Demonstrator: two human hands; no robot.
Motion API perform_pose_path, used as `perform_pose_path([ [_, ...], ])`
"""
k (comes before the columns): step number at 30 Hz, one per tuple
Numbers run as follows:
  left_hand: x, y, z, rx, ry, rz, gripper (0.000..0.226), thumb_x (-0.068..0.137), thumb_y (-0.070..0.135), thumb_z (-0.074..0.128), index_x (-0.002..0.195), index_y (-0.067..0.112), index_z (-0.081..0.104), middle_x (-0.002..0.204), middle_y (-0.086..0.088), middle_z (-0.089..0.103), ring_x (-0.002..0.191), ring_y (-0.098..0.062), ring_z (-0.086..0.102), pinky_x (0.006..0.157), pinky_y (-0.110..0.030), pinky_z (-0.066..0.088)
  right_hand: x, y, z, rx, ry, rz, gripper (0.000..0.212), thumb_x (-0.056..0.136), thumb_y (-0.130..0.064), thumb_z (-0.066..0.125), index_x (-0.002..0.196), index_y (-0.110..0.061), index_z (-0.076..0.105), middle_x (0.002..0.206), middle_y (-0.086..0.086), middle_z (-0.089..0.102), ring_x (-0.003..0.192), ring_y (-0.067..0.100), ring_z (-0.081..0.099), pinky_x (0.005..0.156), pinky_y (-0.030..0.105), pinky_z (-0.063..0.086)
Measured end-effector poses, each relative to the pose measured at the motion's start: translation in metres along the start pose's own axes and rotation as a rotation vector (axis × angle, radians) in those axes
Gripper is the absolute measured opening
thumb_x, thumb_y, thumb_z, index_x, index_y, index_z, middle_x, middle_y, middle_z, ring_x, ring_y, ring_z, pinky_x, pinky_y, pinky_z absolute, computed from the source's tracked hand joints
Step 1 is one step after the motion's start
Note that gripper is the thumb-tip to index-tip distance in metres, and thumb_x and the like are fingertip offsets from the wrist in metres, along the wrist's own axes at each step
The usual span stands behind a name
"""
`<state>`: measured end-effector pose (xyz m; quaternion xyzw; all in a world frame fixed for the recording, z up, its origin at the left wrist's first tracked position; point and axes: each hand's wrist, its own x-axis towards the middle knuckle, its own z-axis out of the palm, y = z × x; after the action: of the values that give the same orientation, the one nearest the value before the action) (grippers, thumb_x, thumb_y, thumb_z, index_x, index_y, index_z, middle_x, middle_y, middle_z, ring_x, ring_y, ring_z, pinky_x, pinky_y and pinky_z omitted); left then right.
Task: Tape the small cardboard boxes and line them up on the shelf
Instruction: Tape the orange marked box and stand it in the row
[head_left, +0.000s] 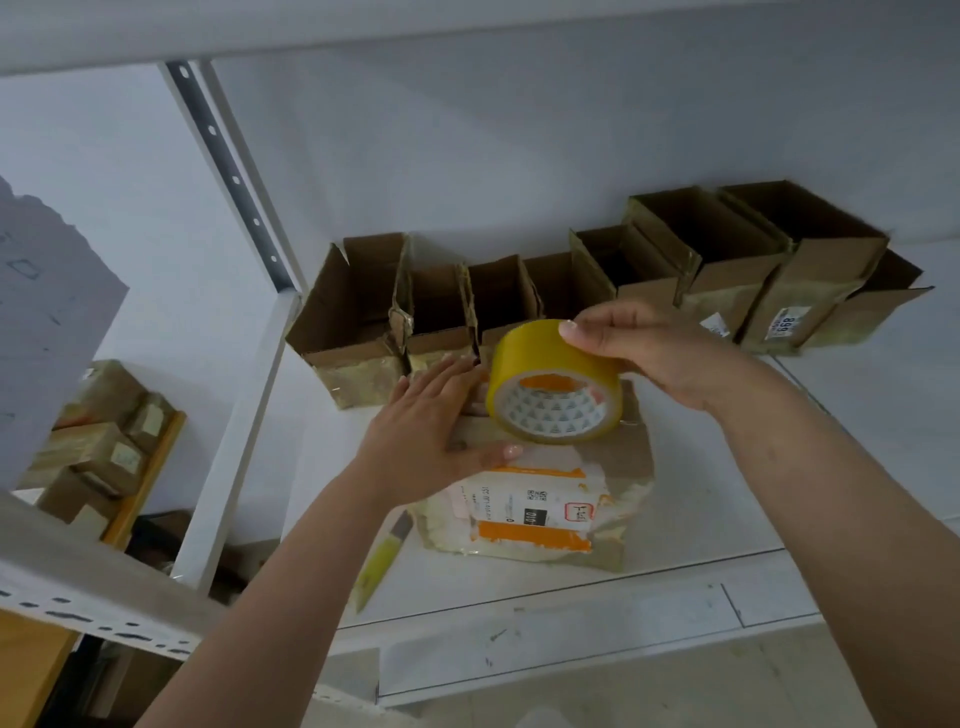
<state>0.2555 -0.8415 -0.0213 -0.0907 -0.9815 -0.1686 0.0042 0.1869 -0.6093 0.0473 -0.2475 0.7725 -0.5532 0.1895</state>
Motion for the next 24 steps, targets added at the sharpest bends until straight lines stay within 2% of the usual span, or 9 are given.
perform_pose_path([
  [2,0.001,0.0,0.0,0.009,-0.016,-0.006,0.107,0.069,0.093,0.032,0.154,0.03,0.018,0.162,0.012,0.013,0.149,-0.007,0.003,0.123,-0.043,0.004,-0.011,-0.006,-0.016,-0.122,0.082,0.014,0.059,0.052,-0.07,0.066,0.08,-0.019,0.075,0.07,-0.004,0.072,0.066,0.006,0.067,0.073,0.028,0.047],
  [6,0.0,0.0,0.0,0.033,-0.033,-0.013,0.108,0.068,0.094,0.026,0.154,0.029,0.016,0.162,0.012,0.012,0.149,-0.008,0.003,0.121,-0.041,0.002,-0.031,-0.009,-0.05,-0.467,0.12,0.09,0.07,0.05,-0.079,0.063,0.068,-0.012,0.072,0.058,0.001,0.066,0.05,0.007,0.063,0.051,0.021,0.045],
  [9,0.0,-0.001,0.0,0.061,-0.029,-0.014,0.112,0.064,0.094,0.02,0.154,0.029,0.015,0.163,0.011,0.011,0.149,-0.009,0.005,0.12,-0.041,0.003,-0.041,0.005,-0.065,-0.616,0.174,0.237,0.068,0.053,-0.078,0.064,0.067,-0.012,0.072,0.057,0.001,0.064,0.048,0.007,0.06,0.052,0.024,0.042],
  [12,0.0,0.0,0.001,0.067,-0.027,-0.013,0.111,0.064,0.093,0.02,0.155,0.029,0.014,0.163,0.011,0.011,0.149,-0.007,0.004,0.12,-0.04,0.002,-0.043,0.032,-0.066,-0.593,0.198,0.302,0.057,0.061,-0.073,0.066,0.071,-0.017,0.073,0.071,0.001,0.069,0.066,0.015,0.066,0.059,0.027,0.047],
  [14,-0.001,0.001,0.001,0.068,-0.022,-0.013,0.109,0.065,0.092,0.022,0.155,0.029,0.014,0.163,0.01,0.011,0.149,-0.008,0.003,0.121,-0.041,0.003,-0.042,0.051,-0.062,-0.55,0.2,0.331,0.052,0.066,-0.068,0.069,0.076,-0.018,0.074,0.073,0.004,0.07,0.068,0.017,0.067,0.058,0.026,0.048],
  [16,-0.001,0.001,0.0,0.072,-0.028,-0.024,0.109,0.066,0.092,0.023,0.155,0.029,0.014,0.163,0.01,0.011,0.15,-0.008,0.003,0.122,-0.042,0.004,-0.042,0.069,-0.056,-0.518,0.188,0.344,0.05,0.069,-0.066,0.07,0.076,-0.016,0.073,0.071,0.002,0.069,0.067,0.016,0.066,0.059,0.026,0.046],
  [19,-0.001,0.002,-0.001,0.071,-0.054,-0.038,0.108,0.066,0.092,0.026,0.155,0.03,0.013,0.163,0.01,0.01,0.15,-0.008,0.001,0.121,-0.043,0.004,-0.046,0.094,-0.041,-0.389,0.21,0.326,0.061,0.061,-0.071,0.065,0.066,-0.01,0.069,0.056,-0.001,0.061,0.056,0.014,0.06,0.057,0.025,0.042],
  [21,-0.001,0.006,-0.003,0.062,-0.075,-0.047,0.106,0.07,0.089,0.032,0.155,0.03,0.012,0.163,0.01,0.008,0.15,-0.009,0.0,0.121,-0.044,0.004,-0.045,0.104,-0.034,-0.335,0.241,0.302,0.062,0.06,-0.071,0.062,0.064,-0.01,0.068,0.053,-0.001,0.058,0.052,0.013,0.057,0.054,0.024,0.041],
  [24,-0.001,0.014,-0.012,0.114,-0.155,-0.084,0.105,0.073,0.087,0.031,0.156,0.028,0.007,0.164,0.008,-0.002,0.15,-0.012,-0.009,0.12,-0.047,-0.008,-0.042,0.111,-0.034,-0.322,0.261,0.273,0.055,0.069,-0.067,0.065,0.063,-0.013,0.068,0.052,-0.002,0.059,0.052,0.013,0.058,0.054,0.024,0.042],
])
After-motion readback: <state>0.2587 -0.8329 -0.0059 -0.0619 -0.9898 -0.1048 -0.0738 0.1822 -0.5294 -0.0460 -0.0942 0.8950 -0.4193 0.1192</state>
